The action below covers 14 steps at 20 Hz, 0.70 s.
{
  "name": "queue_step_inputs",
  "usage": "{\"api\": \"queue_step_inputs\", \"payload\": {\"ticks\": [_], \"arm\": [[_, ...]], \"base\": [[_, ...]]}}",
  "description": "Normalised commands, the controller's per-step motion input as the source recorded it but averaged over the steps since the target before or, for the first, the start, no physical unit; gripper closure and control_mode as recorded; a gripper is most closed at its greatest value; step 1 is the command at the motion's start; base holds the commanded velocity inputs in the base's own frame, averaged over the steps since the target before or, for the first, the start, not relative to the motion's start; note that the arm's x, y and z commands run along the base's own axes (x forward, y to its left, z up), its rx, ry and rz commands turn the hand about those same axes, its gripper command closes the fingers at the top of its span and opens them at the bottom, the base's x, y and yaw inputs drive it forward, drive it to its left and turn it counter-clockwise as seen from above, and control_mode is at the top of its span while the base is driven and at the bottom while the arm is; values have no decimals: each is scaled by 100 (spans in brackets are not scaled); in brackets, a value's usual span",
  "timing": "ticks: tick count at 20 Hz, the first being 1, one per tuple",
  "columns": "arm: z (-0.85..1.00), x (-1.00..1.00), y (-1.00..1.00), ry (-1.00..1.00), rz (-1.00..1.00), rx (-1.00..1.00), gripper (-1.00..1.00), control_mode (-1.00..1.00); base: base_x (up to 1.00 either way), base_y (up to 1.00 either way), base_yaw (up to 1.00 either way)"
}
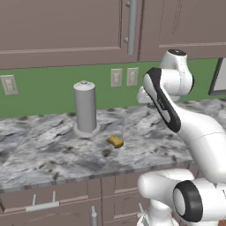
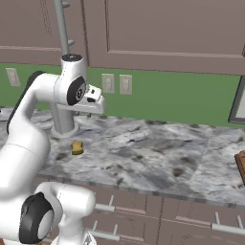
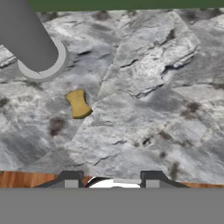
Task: Pick up the sponge from the counter and clean the cutting board by briefly scrubbing or pressing down on the cutting board. Once finished, release the sponge.
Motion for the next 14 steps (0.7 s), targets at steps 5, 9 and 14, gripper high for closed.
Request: {"api": "queue_step_inputs", "payload": {"ticks": [5,9,14], "arm": [[-42,0,73,3,-2,-14,-100,-100],[-61,0,97,16,9,-32,-100,-100],[-56,12,46,28,13,-19,-100,-100]], "base": [[0,0,0],[0,0,0],[0,0,0]]}}
